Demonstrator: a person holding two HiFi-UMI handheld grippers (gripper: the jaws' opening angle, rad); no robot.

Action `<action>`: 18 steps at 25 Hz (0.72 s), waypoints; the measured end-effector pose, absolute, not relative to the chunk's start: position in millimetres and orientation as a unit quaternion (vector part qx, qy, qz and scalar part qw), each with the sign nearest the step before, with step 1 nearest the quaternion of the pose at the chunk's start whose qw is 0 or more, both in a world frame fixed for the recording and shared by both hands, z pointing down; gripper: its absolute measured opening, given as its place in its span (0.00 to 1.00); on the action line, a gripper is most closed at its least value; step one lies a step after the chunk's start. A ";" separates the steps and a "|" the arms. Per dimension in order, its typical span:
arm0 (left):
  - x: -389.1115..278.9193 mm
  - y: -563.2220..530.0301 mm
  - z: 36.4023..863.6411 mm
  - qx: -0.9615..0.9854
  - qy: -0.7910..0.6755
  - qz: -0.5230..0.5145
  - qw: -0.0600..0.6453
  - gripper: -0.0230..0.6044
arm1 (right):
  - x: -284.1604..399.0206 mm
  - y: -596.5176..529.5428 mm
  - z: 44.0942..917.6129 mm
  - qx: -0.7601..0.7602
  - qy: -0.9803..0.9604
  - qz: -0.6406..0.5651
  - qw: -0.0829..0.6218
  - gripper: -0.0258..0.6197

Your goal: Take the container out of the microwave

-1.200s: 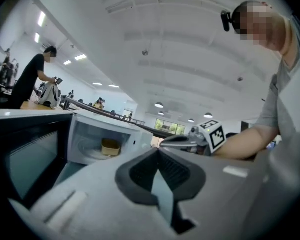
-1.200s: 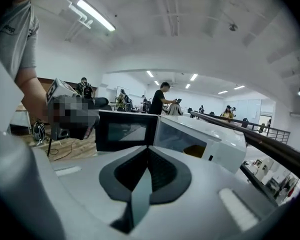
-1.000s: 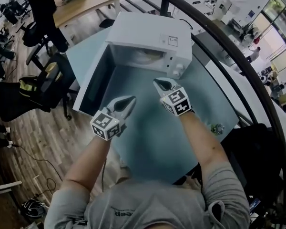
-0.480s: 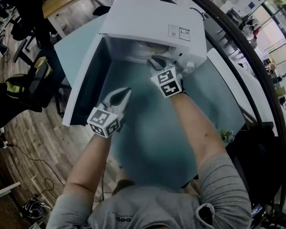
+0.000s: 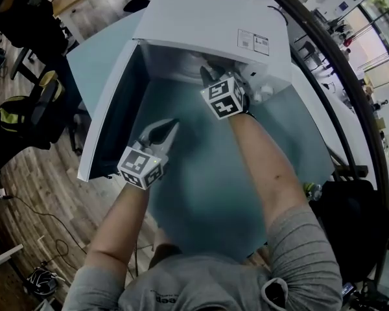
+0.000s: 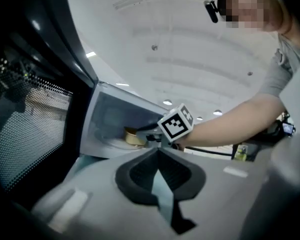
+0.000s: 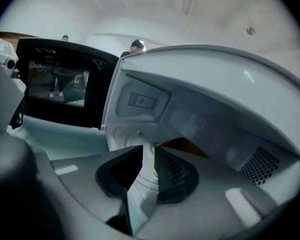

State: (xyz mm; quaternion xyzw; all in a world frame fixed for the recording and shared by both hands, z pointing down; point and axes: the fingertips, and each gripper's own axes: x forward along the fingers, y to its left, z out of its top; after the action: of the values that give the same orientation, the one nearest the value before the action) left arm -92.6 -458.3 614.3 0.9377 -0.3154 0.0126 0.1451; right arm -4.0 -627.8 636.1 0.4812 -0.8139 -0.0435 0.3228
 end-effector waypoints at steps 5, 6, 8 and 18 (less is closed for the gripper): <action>-91.9 -456.9 616.5 0.941 -0.309 0.009 0.141 0.06 | -11.0 -640.6 642.7 0.474 -0.802 -0.068 0.359 0.16; -91.4 -456.7 616.4 0.941 -0.307 0.008 0.140 0.06 | -11.8 -643.1 643.4 0.468 -0.799 -0.077 0.370 0.16; -91.2 -456.0 616.7 0.943 -0.304 0.007 0.135 0.06 | -13.9 -647.7 645.1 0.454 -0.790 -0.099 0.400 0.17; -91.4 -447.2 622.5 0.948 -0.290 -0.002 0.133 0.06 | -12.5 -659.1 661.7 0.398 -0.731 -0.149 0.534 0.17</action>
State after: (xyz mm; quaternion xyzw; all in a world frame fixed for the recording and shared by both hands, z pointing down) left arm -91.4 -447.2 622.5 0.9477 -0.2901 -0.0024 0.1333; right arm -12.5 -659.1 661.7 0.3981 -0.7310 -0.1490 0.5338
